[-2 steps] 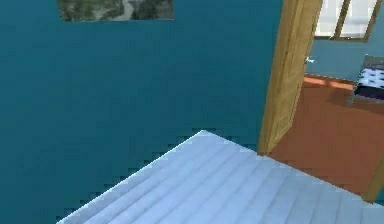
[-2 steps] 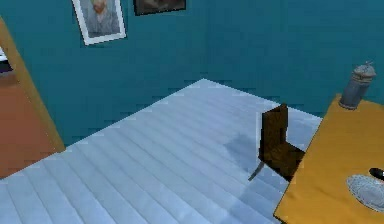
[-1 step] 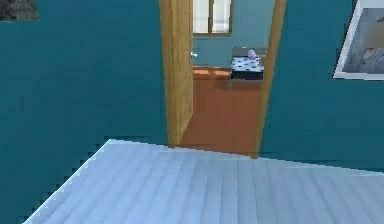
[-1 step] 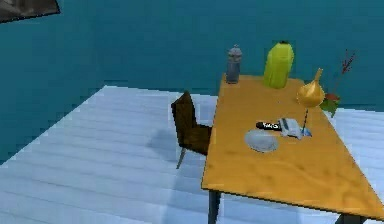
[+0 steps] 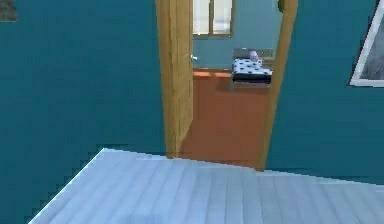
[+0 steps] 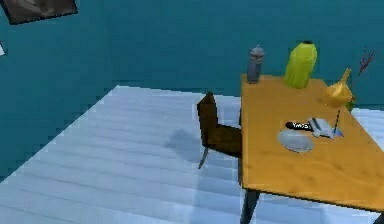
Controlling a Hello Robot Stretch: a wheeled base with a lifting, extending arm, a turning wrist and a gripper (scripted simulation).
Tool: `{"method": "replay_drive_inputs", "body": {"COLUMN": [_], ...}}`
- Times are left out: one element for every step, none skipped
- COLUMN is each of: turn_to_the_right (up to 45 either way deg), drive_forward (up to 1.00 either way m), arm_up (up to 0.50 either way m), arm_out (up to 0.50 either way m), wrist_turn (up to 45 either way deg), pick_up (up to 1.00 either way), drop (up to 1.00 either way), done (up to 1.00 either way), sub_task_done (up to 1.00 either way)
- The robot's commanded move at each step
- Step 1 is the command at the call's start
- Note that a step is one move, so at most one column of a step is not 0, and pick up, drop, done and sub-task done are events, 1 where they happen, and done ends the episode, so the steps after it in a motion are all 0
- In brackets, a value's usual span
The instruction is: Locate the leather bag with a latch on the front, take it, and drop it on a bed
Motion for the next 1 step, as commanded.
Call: {"method": "replay_drive_inputs", "body": {"turn_to_the_right": [9.0], "drive_forward": [0.0], "arm_up": [0.0], "arm_out": [0.0], "wrist_turn": [0.0], "pick_up": [0.0], "drop": [0.0], "done": [0.0], "sub_task_done": [0.0]}}
